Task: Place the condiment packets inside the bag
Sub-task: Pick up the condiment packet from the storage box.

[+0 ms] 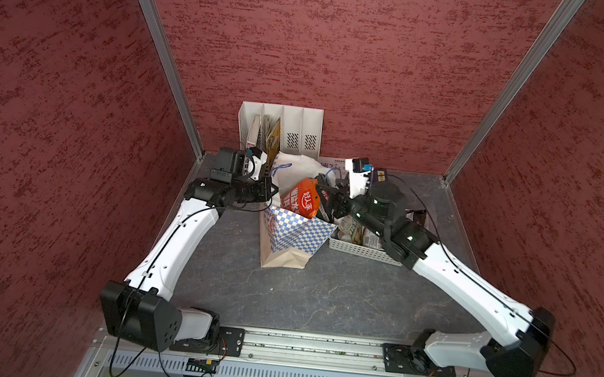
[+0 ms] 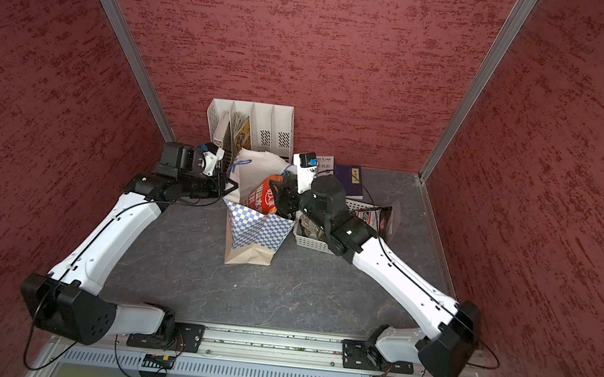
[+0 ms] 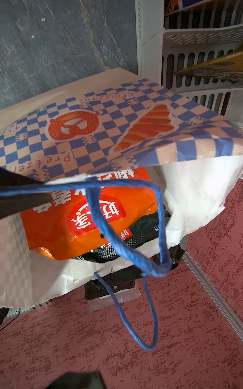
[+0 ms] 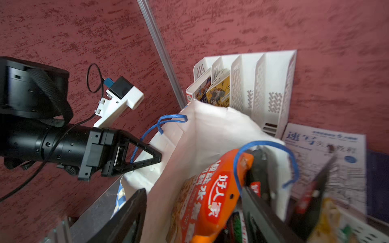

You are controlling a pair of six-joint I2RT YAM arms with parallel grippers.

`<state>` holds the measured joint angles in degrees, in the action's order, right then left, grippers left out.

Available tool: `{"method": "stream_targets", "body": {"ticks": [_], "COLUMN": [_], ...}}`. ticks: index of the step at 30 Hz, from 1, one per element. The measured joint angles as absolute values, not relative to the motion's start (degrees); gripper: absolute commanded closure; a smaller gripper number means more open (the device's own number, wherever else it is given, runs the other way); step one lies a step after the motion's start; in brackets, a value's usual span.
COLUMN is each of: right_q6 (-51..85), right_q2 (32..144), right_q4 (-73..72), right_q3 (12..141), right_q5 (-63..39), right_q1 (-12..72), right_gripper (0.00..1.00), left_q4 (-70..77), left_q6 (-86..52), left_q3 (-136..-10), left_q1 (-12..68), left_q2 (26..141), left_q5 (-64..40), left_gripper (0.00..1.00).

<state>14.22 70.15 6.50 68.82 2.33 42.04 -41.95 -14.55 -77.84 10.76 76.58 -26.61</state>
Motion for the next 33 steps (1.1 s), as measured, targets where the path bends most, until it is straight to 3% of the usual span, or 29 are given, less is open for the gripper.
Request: {"method": "stream_targets", "body": {"ticks": [6, 16, 25, 31, 33], "right_q6": [5.6, -11.9, -15.8, -15.5, -14.9], "right_q2": [62.9, 68.5, 79.2, 80.9, 80.7], "right_q4": [7.4, -5.5, -14.2, -15.4, -15.2], "right_q3": [57.1, 32.8, 36.7, 38.5, 38.5], "right_q5": [-0.5, -11.7, -5.7, 1.4, 3.1], "right_q1": [31.2, 30.3, 30.3, 30.3, 30.3], "right_gripper": [0.11, 0.09, 0.17, 0.28, 0.37], "left_q4": [-41.9, -41.9, -41.9, -41.9, -41.9], "left_q6": [-14.5, -14.5, -14.5, -14.5, -14.5], "left_q3": [-77.8, -77.8, -77.8, -77.8, -77.8], "left_q1": [10.7, 10.6, 10.6, 10.6, 10.6], "left_q2": [76.6, 76.6, 76.6, 76.6, 76.6], "left_q5": [-26.6, -26.6, -26.6, -26.5, -26.5], "left_gripper": [1.00, 1.00, 1.00, 1.00, 1.00]}}
